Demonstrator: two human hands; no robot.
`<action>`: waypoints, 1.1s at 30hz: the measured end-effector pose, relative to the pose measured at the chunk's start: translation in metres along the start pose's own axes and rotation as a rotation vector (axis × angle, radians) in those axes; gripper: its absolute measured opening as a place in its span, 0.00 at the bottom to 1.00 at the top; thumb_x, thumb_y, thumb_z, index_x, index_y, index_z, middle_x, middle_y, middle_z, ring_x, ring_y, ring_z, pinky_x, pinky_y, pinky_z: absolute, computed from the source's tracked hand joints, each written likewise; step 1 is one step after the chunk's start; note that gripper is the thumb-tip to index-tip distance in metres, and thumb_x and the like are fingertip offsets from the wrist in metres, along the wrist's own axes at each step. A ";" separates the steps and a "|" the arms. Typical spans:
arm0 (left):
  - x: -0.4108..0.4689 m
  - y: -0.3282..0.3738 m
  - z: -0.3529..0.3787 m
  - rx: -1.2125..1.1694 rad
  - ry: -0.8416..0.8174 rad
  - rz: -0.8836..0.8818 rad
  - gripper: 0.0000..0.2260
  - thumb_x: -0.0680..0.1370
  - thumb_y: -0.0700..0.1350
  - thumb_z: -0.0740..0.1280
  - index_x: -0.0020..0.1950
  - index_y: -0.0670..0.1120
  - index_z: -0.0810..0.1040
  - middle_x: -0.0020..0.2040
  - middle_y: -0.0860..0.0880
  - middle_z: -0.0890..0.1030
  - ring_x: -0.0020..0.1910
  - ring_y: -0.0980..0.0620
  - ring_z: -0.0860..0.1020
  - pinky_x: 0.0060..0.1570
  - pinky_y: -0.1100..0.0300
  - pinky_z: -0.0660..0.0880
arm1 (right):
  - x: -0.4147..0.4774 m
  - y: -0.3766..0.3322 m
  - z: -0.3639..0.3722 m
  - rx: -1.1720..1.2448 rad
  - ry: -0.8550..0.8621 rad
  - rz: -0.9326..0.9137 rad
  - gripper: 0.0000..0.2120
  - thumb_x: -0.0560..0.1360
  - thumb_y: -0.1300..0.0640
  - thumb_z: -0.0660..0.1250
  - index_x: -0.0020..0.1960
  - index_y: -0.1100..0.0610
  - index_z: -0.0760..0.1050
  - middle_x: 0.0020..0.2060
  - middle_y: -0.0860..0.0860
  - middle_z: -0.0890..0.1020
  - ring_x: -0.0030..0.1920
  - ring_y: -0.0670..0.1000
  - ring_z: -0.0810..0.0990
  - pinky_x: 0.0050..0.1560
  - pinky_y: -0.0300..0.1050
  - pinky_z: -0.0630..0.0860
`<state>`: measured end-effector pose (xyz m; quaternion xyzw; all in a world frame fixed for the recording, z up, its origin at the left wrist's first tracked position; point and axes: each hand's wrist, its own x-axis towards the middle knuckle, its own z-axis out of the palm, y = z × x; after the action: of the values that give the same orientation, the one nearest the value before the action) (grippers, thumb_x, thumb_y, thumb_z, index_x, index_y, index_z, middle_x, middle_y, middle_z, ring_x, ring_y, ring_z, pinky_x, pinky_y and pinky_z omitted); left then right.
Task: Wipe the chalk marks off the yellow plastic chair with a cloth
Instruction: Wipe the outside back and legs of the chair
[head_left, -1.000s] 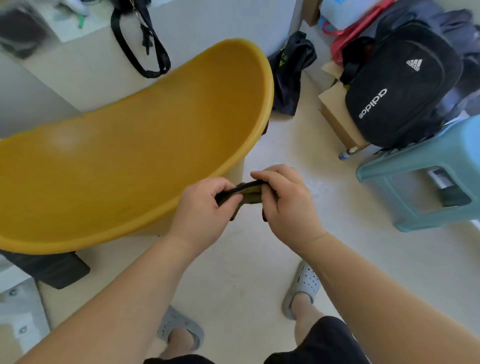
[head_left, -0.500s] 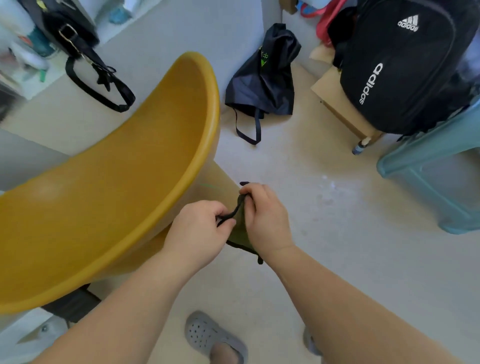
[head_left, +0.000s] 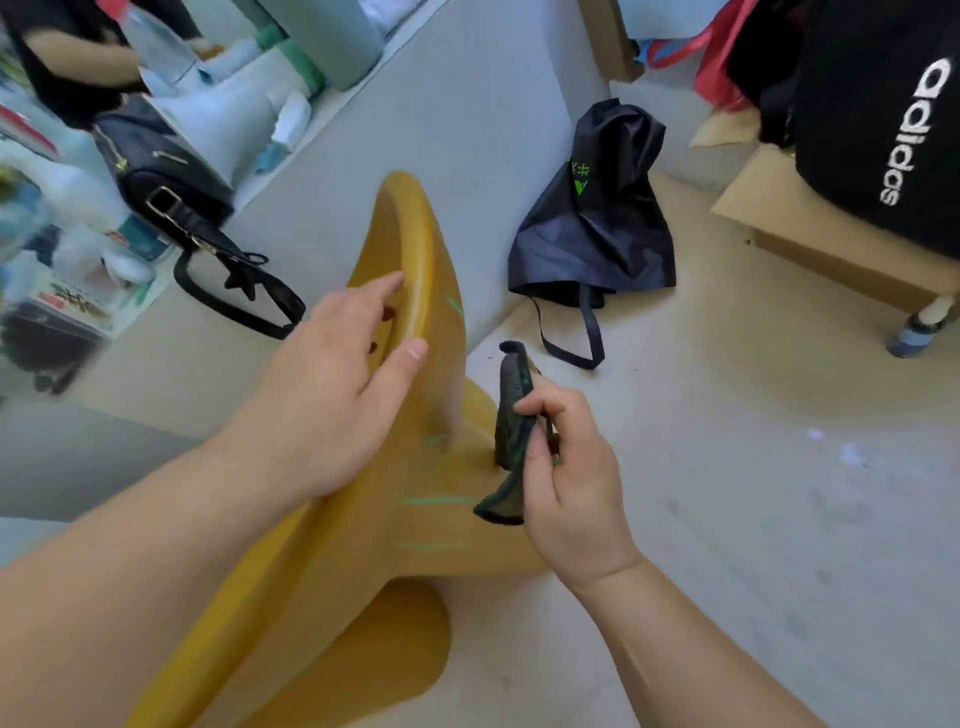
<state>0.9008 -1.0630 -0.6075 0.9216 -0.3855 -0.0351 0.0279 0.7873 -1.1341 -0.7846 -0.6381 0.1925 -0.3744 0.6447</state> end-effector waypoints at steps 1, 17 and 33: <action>0.008 0.003 0.007 -0.011 0.023 -0.027 0.26 0.81 0.57 0.57 0.78 0.51 0.60 0.71 0.52 0.70 0.67 0.55 0.68 0.66 0.58 0.63 | 0.006 0.008 0.002 0.045 0.010 -0.047 0.10 0.80 0.54 0.55 0.57 0.42 0.70 0.52 0.37 0.77 0.53 0.48 0.79 0.53 0.45 0.77; 0.017 0.018 0.031 0.074 0.203 -0.058 0.29 0.77 0.61 0.53 0.78 0.57 0.60 0.74 0.65 0.63 0.69 0.71 0.60 0.64 0.73 0.56 | 0.071 0.057 0.060 0.294 -0.050 -0.227 0.23 0.80 0.49 0.68 0.73 0.54 0.71 0.69 0.44 0.72 0.72 0.45 0.69 0.74 0.46 0.66; 0.016 0.021 0.027 0.209 0.167 -0.055 0.28 0.78 0.59 0.53 0.79 0.56 0.58 0.72 0.63 0.67 0.66 0.72 0.64 0.64 0.69 0.61 | 0.124 0.049 0.083 0.468 -0.311 0.279 0.32 0.82 0.37 0.48 0.83 0.45 0.48 0.83 0.42 0.49 0.82 0.43 0.44 0.82 0.53 0.43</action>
<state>0.8945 -1.0895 -0.6331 0.9294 -0.3580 0.0813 -0.0373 0.9393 -1.1731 -0.7942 -0.4895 0.0861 -0.2142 0.8409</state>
